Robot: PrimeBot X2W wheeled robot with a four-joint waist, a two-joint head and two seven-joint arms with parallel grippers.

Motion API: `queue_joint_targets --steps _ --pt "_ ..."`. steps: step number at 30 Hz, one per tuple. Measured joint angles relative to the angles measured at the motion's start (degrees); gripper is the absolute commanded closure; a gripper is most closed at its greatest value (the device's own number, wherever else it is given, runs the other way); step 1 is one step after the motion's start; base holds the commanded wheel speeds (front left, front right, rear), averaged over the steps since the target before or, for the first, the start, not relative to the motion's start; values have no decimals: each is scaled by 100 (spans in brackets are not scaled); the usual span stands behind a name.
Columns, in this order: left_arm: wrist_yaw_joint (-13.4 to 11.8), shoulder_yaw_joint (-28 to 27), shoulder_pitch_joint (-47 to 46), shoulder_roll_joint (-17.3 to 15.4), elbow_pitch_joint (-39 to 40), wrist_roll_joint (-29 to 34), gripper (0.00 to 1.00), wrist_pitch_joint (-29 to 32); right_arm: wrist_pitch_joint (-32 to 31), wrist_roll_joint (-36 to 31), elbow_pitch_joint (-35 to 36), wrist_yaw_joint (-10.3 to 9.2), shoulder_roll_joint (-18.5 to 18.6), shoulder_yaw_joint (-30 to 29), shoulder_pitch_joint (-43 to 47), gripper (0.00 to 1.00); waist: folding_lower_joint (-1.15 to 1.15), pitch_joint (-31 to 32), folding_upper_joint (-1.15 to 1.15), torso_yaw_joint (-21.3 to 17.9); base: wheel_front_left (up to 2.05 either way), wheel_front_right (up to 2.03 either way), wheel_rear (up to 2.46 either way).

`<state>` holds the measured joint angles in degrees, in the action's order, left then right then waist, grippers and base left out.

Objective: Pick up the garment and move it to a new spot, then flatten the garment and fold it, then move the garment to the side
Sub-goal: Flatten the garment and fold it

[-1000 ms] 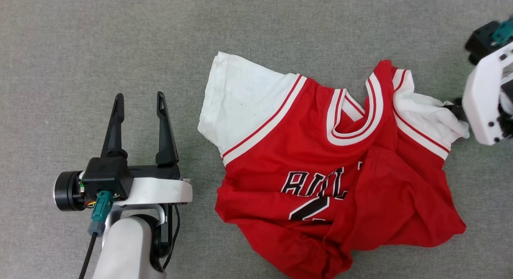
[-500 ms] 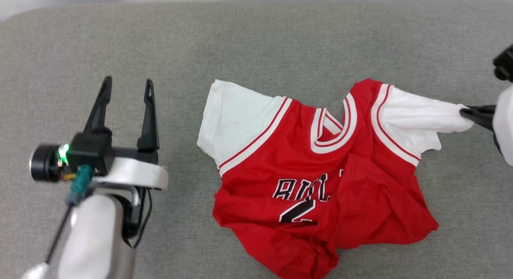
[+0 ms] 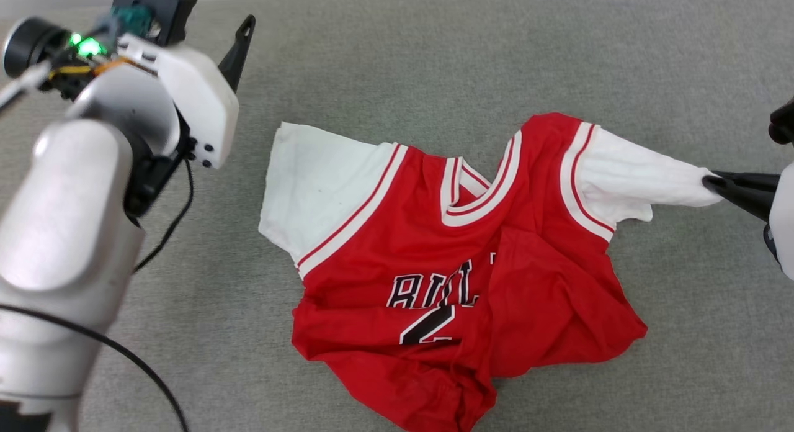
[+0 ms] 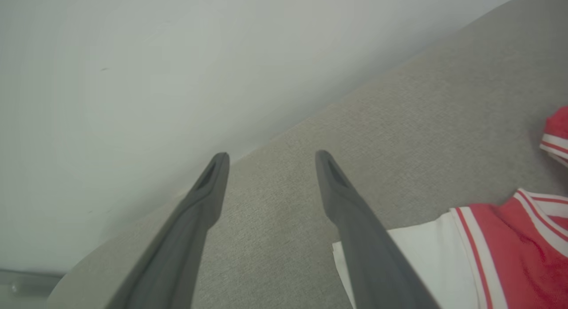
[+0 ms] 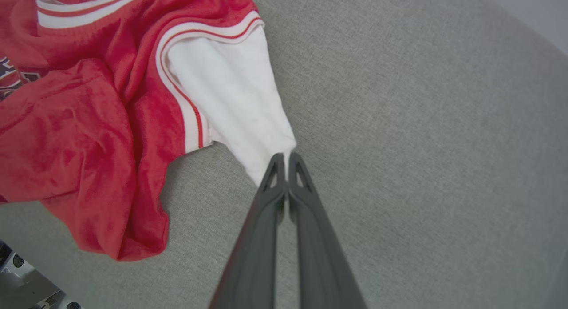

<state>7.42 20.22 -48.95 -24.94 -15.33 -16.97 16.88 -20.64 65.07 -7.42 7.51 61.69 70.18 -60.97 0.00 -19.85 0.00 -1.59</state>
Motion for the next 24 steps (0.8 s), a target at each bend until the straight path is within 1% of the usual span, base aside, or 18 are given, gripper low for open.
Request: queue_joint_targets --steps 4,5,7,10,13,16,22,24 --pt "-1 1002 -690 -610 -129 -890 0 1174 2 -126 78 0 -111 -111 -3 100 0 -166 0 -128 0 0 0" --pt "-1 1237 -835 -720 -145 -1144 0 1470 2 -166 104 0 -142 -133 -4 100 0 -210 0 -164 0 0 0" --pt "-1 1606 -1116 -829 -175 -1651 0 1982 2 -225 146 0 -172 -196 -8 100 0 -303 0 -225 0 0 0" --pt "-1 2083 -1569 -1012 -279 -2189 0 2624 -19 -315 218 0 -222 -268 -20 100 0 -448 0 -312 0 0 0" --pt "-2 2474 -1863 -1054 -510 -2697 0 3273 -55 -364 274 0 -254 -346 -54 100 1 -597 0 -385 0 0 0" --pt "-1 2895 -2152 -1085 -687 -2959 0 3888 -107 -416 318 0 -274 -419 -98 100 0 -746 0 -456 0 0 0" --pt "-1 3582 -2531 -1091 -1040 -3161 0 4480 -113 -534 354 0 -419 -525 -143 100 1 -1048 0 -616 0 0 0" --pt "-1 3795 -2653 -1084 -1100 -3162 0 4552 -112 -569 348 0 -449 -549 -142 100 0 -1137 0 -656 0 0 0"
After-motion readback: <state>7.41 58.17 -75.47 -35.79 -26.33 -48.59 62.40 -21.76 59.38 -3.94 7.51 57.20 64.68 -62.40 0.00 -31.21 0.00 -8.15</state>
